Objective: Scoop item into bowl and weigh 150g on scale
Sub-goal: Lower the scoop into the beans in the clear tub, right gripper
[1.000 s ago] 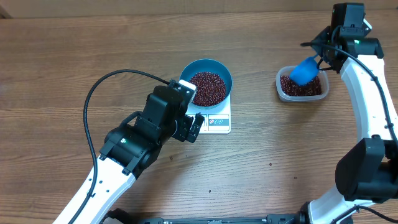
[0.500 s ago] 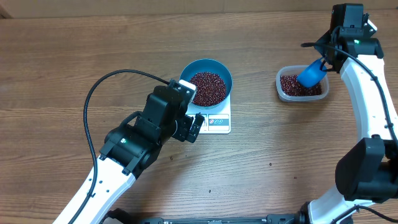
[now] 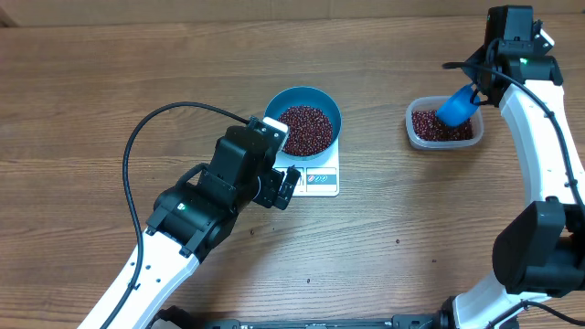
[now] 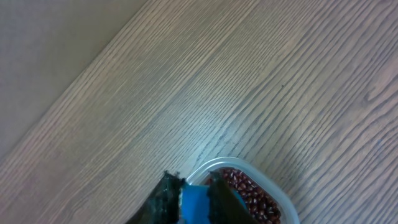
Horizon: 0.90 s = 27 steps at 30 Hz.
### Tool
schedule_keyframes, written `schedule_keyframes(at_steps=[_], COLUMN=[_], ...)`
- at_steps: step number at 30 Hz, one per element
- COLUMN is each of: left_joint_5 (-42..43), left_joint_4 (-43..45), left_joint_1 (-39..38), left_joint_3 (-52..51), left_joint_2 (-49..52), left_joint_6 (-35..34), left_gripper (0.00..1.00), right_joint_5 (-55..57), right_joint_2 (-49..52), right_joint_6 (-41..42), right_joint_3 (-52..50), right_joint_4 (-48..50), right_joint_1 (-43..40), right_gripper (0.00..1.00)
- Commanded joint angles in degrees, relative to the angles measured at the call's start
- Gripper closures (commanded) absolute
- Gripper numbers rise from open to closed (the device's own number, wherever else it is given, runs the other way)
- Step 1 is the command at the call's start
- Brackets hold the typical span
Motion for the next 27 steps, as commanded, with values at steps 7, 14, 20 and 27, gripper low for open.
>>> schedule_keyframes(at_steps=[7, 14, 20, 27], left_joint_5=[-0.5, -0.5, -0.5, -0.5], left_joint_4=[0.2, 0.2, 0.2, 0.2], left_joint_1=[0.0, 0.0, 0.0, 0.0], left_joint_3=[-0.3, -0.3, -0.3, -0.3], left_joint_2=[0.3, 0.3, 0.3, 0.3], left_joint_6=[-0.4, -0.4, -0.4, -0.4], left_gripper=[0.0, 0.0, 0.01, 0.01], right_joint_5=[-0.5, -1.6, -1.8, -3.4], right_joint_2=[0.4, 0.4, 0.4, 0.4], right_joint_6=[0.2, 0.2, 0.2, 0.1], right_joint_3=[-0.1, -0.1, -0.1, 0.0], right_joint_4=[0.2, -0.7, -1.6, -3.6], right_joint_1=[0.3, 0.3, 0.3, 0.3], right_gripper=[0.87, 0.89, 0.96, 0.96])
